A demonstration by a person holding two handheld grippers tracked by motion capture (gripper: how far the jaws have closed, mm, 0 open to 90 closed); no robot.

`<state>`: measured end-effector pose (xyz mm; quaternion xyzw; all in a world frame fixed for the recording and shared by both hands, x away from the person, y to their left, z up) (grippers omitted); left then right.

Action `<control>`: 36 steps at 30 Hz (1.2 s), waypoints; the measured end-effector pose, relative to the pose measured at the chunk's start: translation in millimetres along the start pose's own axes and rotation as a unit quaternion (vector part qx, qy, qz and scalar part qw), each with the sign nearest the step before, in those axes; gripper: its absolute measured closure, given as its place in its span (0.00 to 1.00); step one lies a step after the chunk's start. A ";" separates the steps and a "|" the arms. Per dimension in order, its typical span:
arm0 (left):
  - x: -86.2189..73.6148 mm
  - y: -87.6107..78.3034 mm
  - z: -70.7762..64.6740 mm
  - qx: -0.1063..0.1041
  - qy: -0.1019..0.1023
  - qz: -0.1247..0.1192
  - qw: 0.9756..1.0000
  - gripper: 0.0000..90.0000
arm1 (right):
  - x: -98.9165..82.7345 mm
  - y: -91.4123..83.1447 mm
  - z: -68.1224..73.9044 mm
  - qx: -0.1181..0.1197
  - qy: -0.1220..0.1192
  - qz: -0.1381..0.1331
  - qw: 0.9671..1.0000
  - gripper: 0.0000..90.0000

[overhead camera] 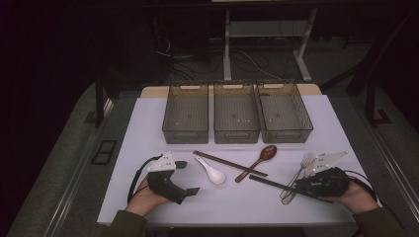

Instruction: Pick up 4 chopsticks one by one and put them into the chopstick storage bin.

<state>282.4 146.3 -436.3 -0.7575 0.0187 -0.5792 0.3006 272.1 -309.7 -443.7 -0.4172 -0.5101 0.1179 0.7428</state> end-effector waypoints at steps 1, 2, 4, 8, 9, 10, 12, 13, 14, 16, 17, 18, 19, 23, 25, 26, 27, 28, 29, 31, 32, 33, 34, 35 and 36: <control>0.0 0.0 0.0 0.000 0.000 0.000 1.000 0.00 | 0.1 0.7 0.1 0.001 0.001 0.001 1.000 0.86; 0.0 0.0 0.0 0.000 0.000 0.000 1.000 0.00 | 0.4 1.3 0.2 0.001 0.002 0.001 1.000 0.86; -0.1 -0.1 0.1 0.000 0.000 0.000 1.000 0.00 | 0.6 2.6 -0.1 0.002 -0.001 0.001 1.000 0.86; 0.0 -0.1 0.1 0.000 -0.001 -0.001 1.000 0.00 | 0.8 4.8 -0.1 0.004 -0.003 0.007 1.000 0.86; 0.0 -0.2 0.2 0.000 -0.001 -0.001 1.000 0.00 | 0.8 5.0 -0.5 0.002 -0.002 0.007 1.000 0.86; 0.0 -0.1 0.1 0.000 -0.001 -0.002 1.000 0.00 | 0.8 5.0 -0.9 0.001 -0.001 0.008 1.000 0.86; 0.0 -0.1 0.0 0.000 -0.001 -0.001 1.000 0.00 | 0.7 5.4 -1.7 0.001 0.000 0.009 1.000 0.86; 0.0 0.0 0.0 0.001 -0.001 -0.002 1.000 0.00 | 0.7 5.6 -2.1 0.000 -0.001 0.009 1.000 0.87; 0.0 -0.1 -0.1 0.001 -0.001 -0.001 1.000 0.00 | 0.8 5.8 -2.4 0.000 -0.001 0.010 1.000 0.87; 0.1 -0.2 -0.1 0.001 -0.001 -0.001 1.000 0.00 | 1.2 6.4 -2.9 0.000 -0.002 0.010 1.000 0.87; 0.1 -0.2 0.0 0.001 -0.001 -0.001 1.000 0.00 | 1.5 6.9 -3.1 -0.001 -0.003 0.010 1.000 0.87; 0.1 -0.2 0.0 0.001 -0.001 -0.001 1.000 0.00 | 1.9 7.2 -3.4 0.000 -0.003 0.010 1.000 0.87; 0.0 -0.1 0.0 0.001 -0.001 -0.001 1.000 0.00 | 2.2 7.6 -3.8 0.001 -0.004 0.010 1.000 0.87; 0.1 -0.1 -0.1 0.001 -0.001 0.000 1.000 0.00 | 5.4 12.0 -4.4 0.005 -0.008 0.011 1.000 0.87; 0.1 -0.1 -0.2 0.001 -0.001 -0.001 1.000 0.00 | 6.8 14.0 -4.1 0.007 -0.009 0.014 1.000 0.87; 0.1 -0.1 -0.1 0.001 -0.001 -0.001 1.000 0.00 | 7.6 15.4 -3.7 0.009 -0.011 0.015 1.000 0.87; 0.0 -0.1 -0.1 0.001 -0.001 -0.001 1.000 0.00 | 7.9 16.2 -3.7 0.009 -0.013 0.016 1.000 0.87; 0.0 -0.1 -0.1 0.001 -0.001 0.000 1.000 0.00 | 8.1 17.0 -3.7 0.009 -0.015 0.018 1.000 0.87; 0.0 -0.1 -0.3 0.001 -0.003 0.000 1.000 0.00 | 8.2 17.7 -3.4 0.010 -0.014 0.020 1.000 0.87; 0.0 -0.1 -0.5 0.001 -0.002 0.000 1.000 0.00 | 8.1 18.9 -3.6 0.011 -0.015 0.022 1.000 0.87; 0.0 -0.1 -0.4 0.001 -0.002 0.000 1.000 0.00 | 8.1 19.3 -3.7 0.012 -0.016 0.023 1.000 0.88; 0.0 -0.1 -0.3 0.001 -0.002 0.000 1.000 0.00 | 8.2 19.5 -3.9 0.012 -0.016 0.024 1.000 0.88; 0.0 -0.1 -0.3 0.001 -0.002 0.000 1.000 0.00 | 8.2 19.4 -4.1 0.013 -0.017 0.024 0.999 0.88; -0.1 -0.1 -0.3 0.001 -0.002 -0.001 1.000 0.00 | 8.2 19.4 -4.6 0.013 -0.016 0.025 0.999 0.88; 0.0 0.0 0.0 0.001 0.001 0.000 1.000 0.00 | 8.1 19.4 -4.8 0.014 -0.016 0.025 0.999 0.89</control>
Point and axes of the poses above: each handheld gripper's, and its own axes: y roughly forward along the jaws, x roughly out of its top, z roughly to its left, the point moved 2 cm from there along y, roughly forward along the jaws, and after that the axes turned 3 degrees about -z, right-handed, at the moved point
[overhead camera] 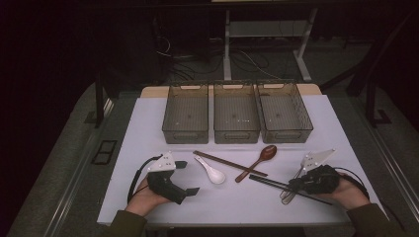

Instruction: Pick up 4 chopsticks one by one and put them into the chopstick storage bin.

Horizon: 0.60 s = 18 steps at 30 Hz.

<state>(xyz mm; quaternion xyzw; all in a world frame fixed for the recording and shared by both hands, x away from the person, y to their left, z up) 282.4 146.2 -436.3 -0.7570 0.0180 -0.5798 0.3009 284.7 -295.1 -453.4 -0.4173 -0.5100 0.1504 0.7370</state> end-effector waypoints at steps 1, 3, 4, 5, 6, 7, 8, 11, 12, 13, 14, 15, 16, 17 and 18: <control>0.0 0.1 0.0 0.000 0.001 0.000 1.000 0.00 | 0.0 0.0 -0.2 0.001 0.000 0.000 1.000 0.90; 0.0 0.1 0.0 0.000 0.001 0.000 1.000 0.00 | 0.0 0.3 -0.6 0.003 0.000 0.001 1.000 0.91; 0.0 0.1 0.0 0.000 0.001 0.000 1.000 0.00 | 0.0 0.4 -0.9 0.004 -0.001 0.000 1.000 0.91; 0.0 0.0 0.0 0.000 0.001 0.000 1.000 0.00 | 0.0 0.4 -1.1 0.004 -0.002 0.000 1.000 0.91; 0.0 0.0 0.0 0.000 0.001 0.000 1.000 0.00 | 0.0 0.4 -1.2 0.005 -0.002 0.000 1.000 0.91; 0.0 0.0 0.1 0.000 0.001 0.000 1.000 0.00 | 0.0 0.4 -1.3 0.005 -0.002 0.000 1.000 0.91; 0.0 0.0 0.1 0.000 0.002 0.000 1.000 0.00 | 0.0 0.4 -1.3 0.006 -0.002 0.000 1.000 0.92; 0.0 0.1 0.2 -0.001 0.003 0.001 1.000 0.00 | 0.1 0.7 -1.6 0.009 -0.003 0.001 1.000 0.92; 0.0 0.0 0.0 0.000 0.002 0.000 1.000 0.00 | 0.1 0.7 -1.7 0.010 -0.003 0.001 1.000 0.93; 0.0 0.0 0.1 -0.001 0.003 0.000 1.000 0.00 | 0.1 0.7 -1.8 0.011 -0.004 0.000 1.000 0.93; 0.0 0.0 0.1 -0.001 0.003 0.000 1.000 0.00 | 0.1 0.8 -1.6 0.012 -0.005 0.001 1.000 0.93; 0.0 -0.1 0.1 0.000 0.003 0.000 1.000 0.00 | 0.1 0.8 -1.6 0.012 -0.005 0.001 1.000 0.94; 0.0 -0.1 0.1 -0.001 0.003 0.000 1.000 0.00 | 0.1 0.7 -1.6 0.012 -0.006 0.000 1.000 0.94; 0.0 0.2 0.0 -0.001 0.003 -0.001 1.000 0.00 | 0.1 0.7 -1.7 0.013 -0.006 0.000 1.000 0.94; -0.2 0.2 -0.4 -0.001 0.001 -0.001 1.000 0.00 | 0.1 0.7 -1.9 0.013 -0.006 0.000 1.000 0.94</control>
Point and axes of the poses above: each handheld gripper's, and its own axes: y roughly forward along the jaws, x roughly out of its top, z roughly to its left, the point moved 2 cm from there along y, roughly forward along the jaws, and after that the axes turned 3 degrees about -z, right-handed, at the moved point
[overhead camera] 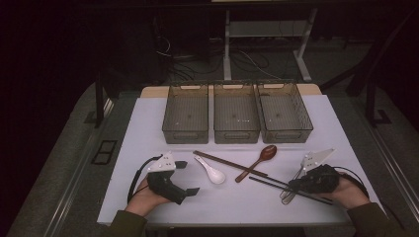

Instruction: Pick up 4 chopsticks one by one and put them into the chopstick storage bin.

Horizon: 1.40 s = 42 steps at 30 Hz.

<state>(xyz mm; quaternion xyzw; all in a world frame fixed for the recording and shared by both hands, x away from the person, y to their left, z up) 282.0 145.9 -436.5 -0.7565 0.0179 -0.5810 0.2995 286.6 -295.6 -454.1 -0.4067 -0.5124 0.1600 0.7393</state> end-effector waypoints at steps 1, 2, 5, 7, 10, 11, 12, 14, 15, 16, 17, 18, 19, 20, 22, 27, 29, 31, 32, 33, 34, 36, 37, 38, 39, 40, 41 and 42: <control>-0.1 0.1 0.0 0.000 0.000 0.000 1.000 0.00 | 0.0 0.0 -0.1 0.001 0.000 0.000 1.000 0.94; -0.1 0.0 0.0 0.000 0.000 0.000 1.000 0.00 | -0.1 -0.1 -0.1 0.003 0.000 -0.001 1.000 0.94; 0.2 -0.2 0.5 0.000 0.002 0.001 1.000 0.00 | -0.2 -1.1 0.2 0.006 0.001 -0.001 1.000 0.94; 0.1 -0.1 0.4 0.000 0.002 0.000 1.000 0.00 | -0.7 -2.6 -0.8 0.006 -0.003 0.000 1.000 0.94; 0.2 -0.4 0.3 0.000 0.002 0.002 1.000 0.00 | -1.1 -4.0 -0.7 0.008 0.000 -0.001 1.000 0.94; 0.1 -0.2 0.3 0.000 0.002 0.000 1.000 0.00 | -1.1 -4.4 -0.5 0.008 0.000 -0.001 1.000 0.94; 0.2 -0.5 0.3 0.000 0.002 0.001 1.000 0.00 | -1.2 -5.1 -1.0 0.008 -0.004 0.000 1.000 0.94; 0.1 -0.5 0.3 0.000 0.001 0.001 1.000 0.00 | -1.4 -6.0 -0.6 0.008 -0.003 0.001 1.000 0.94; 0.1 -0.5 0.3 0.000 0.002 0.001 1.000 0.00 | -1.6 -6.5 0.2 0.009 0.000 0.001 1.000 0.94; 0.0 -0.5 -0.1 0.000 -0.001 0.001 1.000 0.00 | -1.9 -7.1 0.2 0.010 -0.001 0.001 1.000 0.94; 0.0 -0.5 -0.1 0.000 -0.001 0.001 1.000 0.00 | -2.2 -8.0 0.3 0.010 0.000 0.000 1.000 0.94; 0.0 -0.5 -0.1 0.000 -0.001 0.001 1.000 0.00 | -2.6 -9.0 0.1 0.011 0.000 -0.001 1.000 0.94; 0.1 -0.6 -0.1 0.001 -0.002 0.001 1.000 0.00 | -2.9 -10.4 -0.4 0.010 -0.003 -0.002 1.000 0.94; 0.1 -0.7 -0.2 0.001 -0.002 0.001 1.000 0.00 | -3.0 -11.4 0.1 0.010 0.000 -0.005 1.000 0.94; 0.0 -0.7 -0.1 0.001 -0.002 0.002 1.000 0.00 | -3.8 -14.2 -0.1 0.011 -0.001 -0.007 1.000 0.94; 0.0 -0.6 0.1 0.001 -0.001 0.000 1.000 0.00 | -6.7 -21.8 1.0 0.010 0.000 -0.013 1.000 0.94; 0.0 -0.5 0.1 0.001 -0.001 0.001 1.000 0.00 | -8.2 -25.1 1.0 0.009 0.000 -0.016 1.000 0.94; 0.0 -0.5 0.1 0.001 -0.001 0.001 1.000 0.00 | -9.5 -28.1 1.8 0.010 0.003 -0.018 1.000 0.94; -0.1 -0.5 -0.2 0.001 -0.003 0.001 1.000 0.00 | -9.9 -29.4 1.5 0.010 0.002 -0.018 1.000 0.94; 0.0 -0.5 -0.2 0.001 -0.003 0.001 1.000 0.00 | -10.2 -30.3 1.5 0.011 0.002 -0.020 1.000 0.94; 0.0 -0.6 -0.2 0.001 -0.002 0.001 1.000 0.00 | -10.6 -31.3 1.2 0.011 0.000 -0.020 1.000 0.94; 0.0 -0.8 -0.1 0.001 -0.001 0.001 1.000 0.00 | -11.0 -33.4 1.7 0.012 0.003 -0.022 1.000 0.94; 0.0 -0.6 -0.3 0.001 -0.003 -0.001 1.000 0.00 | -11.4 -35.0 1.5 0.014 0.001 -0.025 1.000 0.94; 0.0 -0.6 -0.3 0.001 -0.003 -0.001 1.000 0.00 | -11.6 -36.3 1.7 0.014 0.002 -0.026 1.000 0.94; 0.0 -0.9 0.1 0.001 -0.001 0.002 1.000 0.00 | -11.9 -37.8 1.8 0.015 0.002 -0.029 0.999 0.94; 0.0 -0.9 0.1 0.001 -0.001 0.002 1.000 0.00 | -12.4 -40.1 1.7 0.017 0.001 -0.032 0.999 0.94; 0.0 -0.9 0.1 0.000 -0.001 0.003 1.000 0.00 | -12.7 -41.7 1.9 0.017 0.001 -0.032 0.999 0.94; 0.0 -0.9 0.2 0.001 0.000 0.003 1.000 0.00 | -13.1 -43.2 1.9 0.019 0.002 -0.036 0.999 0.94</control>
Point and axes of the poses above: each handheld gripper's, and its own axes: y roughly forward along the jaws, x roughly out of its top, z roughly to its left, the point moved 2 cm from there along y, roughly forward along the jaws, and after that the axes turned 3 degrees about -z, right-handed, at the moved point
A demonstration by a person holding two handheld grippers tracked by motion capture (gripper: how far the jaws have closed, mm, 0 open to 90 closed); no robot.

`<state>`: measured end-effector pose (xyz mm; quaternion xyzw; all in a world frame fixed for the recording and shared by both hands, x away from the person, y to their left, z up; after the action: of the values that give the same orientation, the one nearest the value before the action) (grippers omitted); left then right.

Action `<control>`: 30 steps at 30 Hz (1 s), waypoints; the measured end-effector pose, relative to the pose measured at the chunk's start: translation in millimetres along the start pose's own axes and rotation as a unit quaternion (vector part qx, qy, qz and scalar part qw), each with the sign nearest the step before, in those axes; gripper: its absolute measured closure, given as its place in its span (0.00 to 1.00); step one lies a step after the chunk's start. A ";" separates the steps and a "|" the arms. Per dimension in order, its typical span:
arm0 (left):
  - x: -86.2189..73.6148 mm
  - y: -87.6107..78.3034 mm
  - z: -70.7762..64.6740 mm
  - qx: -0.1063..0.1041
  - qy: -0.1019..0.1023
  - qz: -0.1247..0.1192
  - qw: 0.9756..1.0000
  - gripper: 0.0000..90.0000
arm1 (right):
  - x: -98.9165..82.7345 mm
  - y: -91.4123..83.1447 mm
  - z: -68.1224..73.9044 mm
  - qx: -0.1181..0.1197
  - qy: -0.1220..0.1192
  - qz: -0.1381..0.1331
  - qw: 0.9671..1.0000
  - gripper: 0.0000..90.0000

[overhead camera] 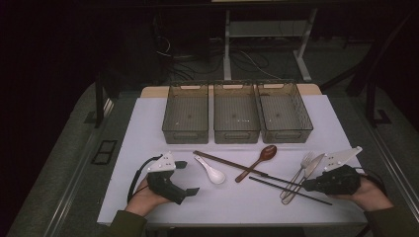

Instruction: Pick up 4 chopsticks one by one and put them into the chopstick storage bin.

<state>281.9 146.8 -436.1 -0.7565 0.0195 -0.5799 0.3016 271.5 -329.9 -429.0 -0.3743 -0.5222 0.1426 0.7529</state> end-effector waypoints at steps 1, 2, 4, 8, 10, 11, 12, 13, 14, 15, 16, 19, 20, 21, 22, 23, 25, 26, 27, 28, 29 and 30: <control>0.0 -0.1 0.1 0.001 0.000 0.000 1.000 0.00 | -0.2 -1.6 -0.2 0.000 -0.002 -0.001 1.000 0.94; 0.0 0.0 0.0 0.001 0.000 -0.001 1.000 0.00 | -0.1 -2.8 0.0 0.000 0.001 -0.004 1.000 0.94; 0.0 0.0 0.2 0.001 -0.001 -0.001 1.000 0.00 | 0.5 -5.0 -0.4 0.001 0.003 -0.011 1.000 0.94; 0.0 0.7 0.0 0.002 -0.003 -0.002 1.000 0.00 | 4.7 -7.0 -1.8 -0.002 0.009 -0.024 1.000 0.94; -0.3 0.7 0.4 0.003 -0.004 -0.002 1.000 0.00 | 7.8 -7.4 -2.9 -0.003 0.011 -0.029 1.000 0.94; -0.4 0.7 0.6 0.004 -0.005 -0.002 1.000 0.00 | 9.5 -7.3 -3.4 -0.005 0.014 -0.031 0.999 0.94; -0.5 0.7 0.7 0.004 -0.005 -0.002 1.000 0.00 | 11.2 -7.1 -4.0 -0.006 0.013 -0.032 0.999 0.94; -0.6 0.8 0.8 0.005 -0.006 -0.004 1.000 0.00 | 12.9 -6.8 -4.2 -0.007 0.013 -0.033 0.999 0.94; -0.7 0.8 0.8 0.005 -0.006 -0.004 1.000 0.00 | 14.5 -6.5 -4.5 -0.004 0.011 -0.034 0.999 0.94; -0.7 0.9 1.1 0.004 -0.005 -0.003 1.000 0.00 | 16.2 -5.9 -4.4 -0.004 0.012 -0.035 0.999 0.94; -0.9 1.1 1.0 0.004 -0.007 -0.004 1.000 0.00 | 18.1 -5.4 -4.6 -0.004 0.012 -0.037 0.999 0.94; -1.0 1.4 1.2 0.003 -0.006 -0.003 1.000 0.00 | 24.9 -5.0 -5.6 -0.007 0.013 -0.042 0.999 0.94; -0.9 1.4 1.0 0.003 -0.007 -0.004 1.000 0.00 | 27.5 -4.8 -5.7 -0.008 0.014 -0.046 0.999 0.94; -0.9 1.3 1.1 0.003 -0.006 -0.005 1.000 0.00 | 30.2 -4.9 -5.9 -0.010 0.013 -0.049 0.999 0.94; -0.9 1.3 1.2 0.003 -0.007 -0.006 1.000 0.00 | 32.9 -4.7 -5.6 -0.012 0.014 -0.051 0.999 0.94; -0.9 1.2 1.3 0.003 -0.007 -0.006 1.000 0.00 | 36.4 -4.3 -5.5 -0.013 0.013 -0.054 0.998 0.94; -0.8 0.8 1.5 0.003 -0.008 -0.006 1.000 0.00 | 41.1 -3.7 -5.7 -0.017 0.012 -0.057 0.998 0.94; -0.7 0.7 1.6 0.003 -0.009 -0.007 1.000 0.00 | 43.8 -3.0 -5.8 -0.018 0.014 -0.059 0.998 0.94; -0.7 0.7 1.6 0.004 -0.009 -0.008 1.000 0.00 | 47.0 -2.1 -6.3 -0.020 0.014 -0.062 0.998 0.94; -0.7 0.6 1.7 0.004 -0.009 -0.008 1.000 0.00 | 49.0 -1.5 -6.5 -0.022 0.015 -0.064 0.998 0.94; -0.7 0.6 1.7 0.004 -0.009 -0.008 1.000 0.00 | 51.5 -0.8 -7.0 -0.024 0.016 -0.065 0.997 0.94; -0.8 0.8 1.7 0.004 -0.010 -0.009 1.000 0.00 | 54.0 -0.1 -7.3 -0.025 0.017 -0.067 0.997 0.94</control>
<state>283.4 147.2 -437.4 -0.7614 0.0076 -0.5748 0.2997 300.3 -300.3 -393.5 -0.3595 -0.5362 0.0725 0.7602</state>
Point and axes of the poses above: each handheld gripper's, and its own axes: y roughly forward along the jaws, x roughly out of its top, z roughly to its left, the point moved 2 cm from there along y, roughly forward along the jaws, and after that the axes turned 3 degrees about -z, right-handed, at the moved point
